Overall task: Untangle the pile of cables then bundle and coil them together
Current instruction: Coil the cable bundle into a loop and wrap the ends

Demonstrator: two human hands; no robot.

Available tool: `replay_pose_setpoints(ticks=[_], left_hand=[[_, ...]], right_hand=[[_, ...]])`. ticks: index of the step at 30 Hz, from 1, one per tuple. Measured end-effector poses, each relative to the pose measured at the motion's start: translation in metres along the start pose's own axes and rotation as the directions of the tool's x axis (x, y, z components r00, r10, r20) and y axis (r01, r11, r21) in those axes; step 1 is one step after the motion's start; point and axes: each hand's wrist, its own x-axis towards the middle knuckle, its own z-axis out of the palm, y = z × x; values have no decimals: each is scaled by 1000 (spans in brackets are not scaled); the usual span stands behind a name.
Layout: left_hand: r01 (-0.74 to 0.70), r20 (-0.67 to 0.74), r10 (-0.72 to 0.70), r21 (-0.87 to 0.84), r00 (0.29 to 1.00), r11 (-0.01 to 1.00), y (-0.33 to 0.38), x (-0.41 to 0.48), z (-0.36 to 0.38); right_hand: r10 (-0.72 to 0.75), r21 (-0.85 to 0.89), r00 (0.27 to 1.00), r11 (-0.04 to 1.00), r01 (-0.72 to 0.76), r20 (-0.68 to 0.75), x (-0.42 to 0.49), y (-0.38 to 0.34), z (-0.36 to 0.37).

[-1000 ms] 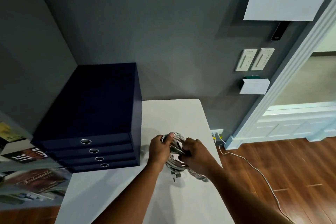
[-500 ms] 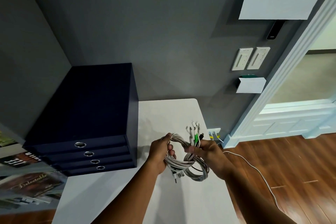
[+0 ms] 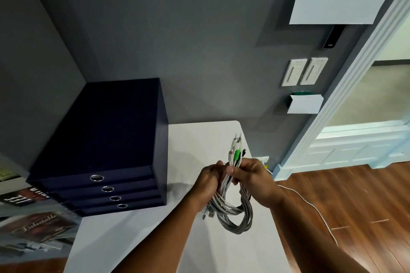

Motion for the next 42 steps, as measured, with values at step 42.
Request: replay_pose_setpoints(ticks=[42], left_hand=[[15, -213, 41, 257, 976, 966, -4, 2, -5]], right_hand=[[622, -1, 783, 783, -622, -15, -23, 21, 1]])
